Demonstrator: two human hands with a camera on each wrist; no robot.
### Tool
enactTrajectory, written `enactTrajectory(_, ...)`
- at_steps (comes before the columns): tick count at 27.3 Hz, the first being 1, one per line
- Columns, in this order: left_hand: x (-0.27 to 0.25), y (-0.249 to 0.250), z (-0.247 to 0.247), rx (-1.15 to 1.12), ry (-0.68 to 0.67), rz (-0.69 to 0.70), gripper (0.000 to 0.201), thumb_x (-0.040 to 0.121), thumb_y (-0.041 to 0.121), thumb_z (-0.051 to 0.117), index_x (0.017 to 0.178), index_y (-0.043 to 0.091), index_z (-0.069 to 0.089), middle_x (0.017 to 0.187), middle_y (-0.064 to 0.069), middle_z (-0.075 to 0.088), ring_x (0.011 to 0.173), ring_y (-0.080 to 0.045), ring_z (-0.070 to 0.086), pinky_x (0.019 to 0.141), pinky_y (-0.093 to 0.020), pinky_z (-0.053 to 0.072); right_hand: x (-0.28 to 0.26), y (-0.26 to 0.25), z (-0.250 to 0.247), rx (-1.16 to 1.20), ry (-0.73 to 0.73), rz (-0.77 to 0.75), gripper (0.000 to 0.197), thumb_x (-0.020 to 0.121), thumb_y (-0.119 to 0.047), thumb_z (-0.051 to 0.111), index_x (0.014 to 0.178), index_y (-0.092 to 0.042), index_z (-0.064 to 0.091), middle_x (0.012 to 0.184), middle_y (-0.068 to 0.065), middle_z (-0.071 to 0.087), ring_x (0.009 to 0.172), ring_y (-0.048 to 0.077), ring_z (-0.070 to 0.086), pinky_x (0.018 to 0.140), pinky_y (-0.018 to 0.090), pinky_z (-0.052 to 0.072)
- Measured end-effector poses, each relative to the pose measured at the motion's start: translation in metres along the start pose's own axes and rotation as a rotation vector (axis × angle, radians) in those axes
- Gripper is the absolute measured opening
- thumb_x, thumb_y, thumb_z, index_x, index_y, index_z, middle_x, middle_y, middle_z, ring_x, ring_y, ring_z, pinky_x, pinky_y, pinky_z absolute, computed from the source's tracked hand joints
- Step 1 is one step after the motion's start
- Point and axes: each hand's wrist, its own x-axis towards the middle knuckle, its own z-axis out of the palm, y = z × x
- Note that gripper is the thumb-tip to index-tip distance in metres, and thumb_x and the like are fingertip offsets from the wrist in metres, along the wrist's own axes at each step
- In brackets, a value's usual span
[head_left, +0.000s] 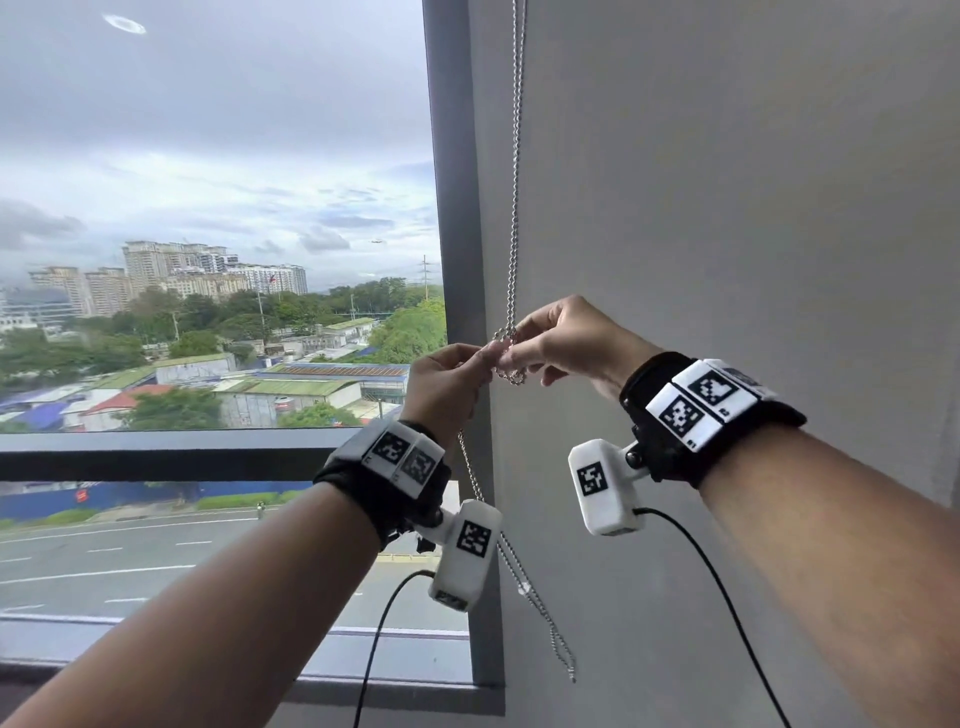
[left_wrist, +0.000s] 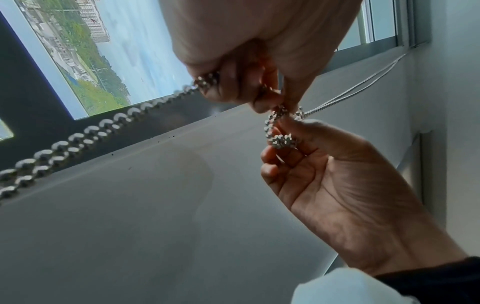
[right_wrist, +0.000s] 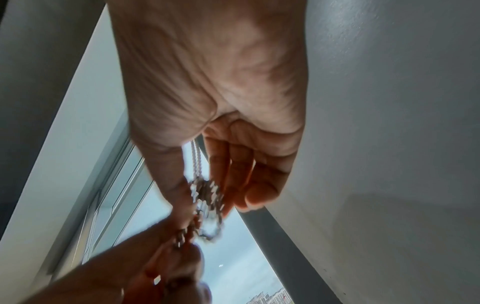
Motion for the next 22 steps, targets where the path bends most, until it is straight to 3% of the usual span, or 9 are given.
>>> enactTrajectory(2,-0.002,-0.008,-0.001,0.016,-0.019,-0.014,0.021,0.081,0.025,0.069,0.08,0.004,0.069,0.046,0.009,0.05,0.035,-0.005,0.031,0.036,-0.017,0.025,-0.002,-0.006,-0.002,0.075,-0.001,-0.01,0.024,0.074,-0.019,0.075,0.086,0.001,0.075,0.077,0.009,0.067,0.07,0.017,0.057,0.057,0.029,0.047)
enactTrajectory(6,-0.019,-0.033,0.0,-0.009,-0.094,-0.074,0.016,0.084,0.019,0.065,0.076,0.006,0.069,0.048,0.008,0.055,0.036,-0.006,0.034,0.036,-0.017,0.028,0.003,-0.011,-0.001,0.096,0.17,-0.093,0.029,0.085,-0.022,0.072,0.085,0.007,0.073,0.073,0.011,0.063,0.051,0.017,0.045,0.043,0.025,0.038)
enactTrajectory(12,-0.032,-0.047,-0.002,-0.068,-0.21,-0.167,0.012,0.083,0.009,0.064,0.086,-0.002,0.07,0.058,-0.002,0.065,0.045,-0.012,0.052,0.047,-0.02,0.046,0.008,-0.009,0.002,0.056,0.195,-0.105,0.029,0.085,-0.021,0.073,0.084,0.009,0.071,0.068,0.012,0.057,0.039,0.013,0.038,0.041,0.022,0.035)
enactTrajectory(17,-0.037,-0.06,-0.02,0.115,-0.367,-0.259,0.009,0.083,0.001,0.061,0.085,-0.003,0.069,0.058,-0.004,0.068,0.052,-0.012,0.063,0.061,-0.025,0.056,0.013,-0.002,-0.002,-0.006,0.267,-0.11,0.024,0.082,-0.022,0.074,0.078,0.002,0.073,0.049,-0.007,0.054,0.033,0.001,0.04,0.05,0.025,0.039)
enactTrajectory(20,-0.035,-0.064,-0.034,0.264,-0.403,-0.307,0.014,0.083,-0.001,0.061,0.092,-0.011,0.067,0.058,-0.001,0.07,0.053,-0.008,0.065,0.063,-0.022,0.056,0.013,0.001,-0.005,-0.013,0.286,-0.109,0.022,0.081,-0.022,0.074,0.075,0.0,0.073,0.036,-0.014,0.049,0.033,0.0,0.04,0.052,0.026,0.04)
enactTrajectory(22,-0.031,-0.059,-0.04,0.272,-0.394,-0.311,0.011,0.084,0.0,0.06,0.087,-0.009,0.067,0.056,-0.001,0.069,0.053,-0.007,0.065,0.064,-0.022,0.057,0.013,0.001,-0.007,-0.025,0.289,-0.111,0.021,0.081,-0.022,0.075,0.075,-0.002,0.074,0.034,-0.016,0.048,0.032,-0.002,0.042,0.055,0.025,0.04)
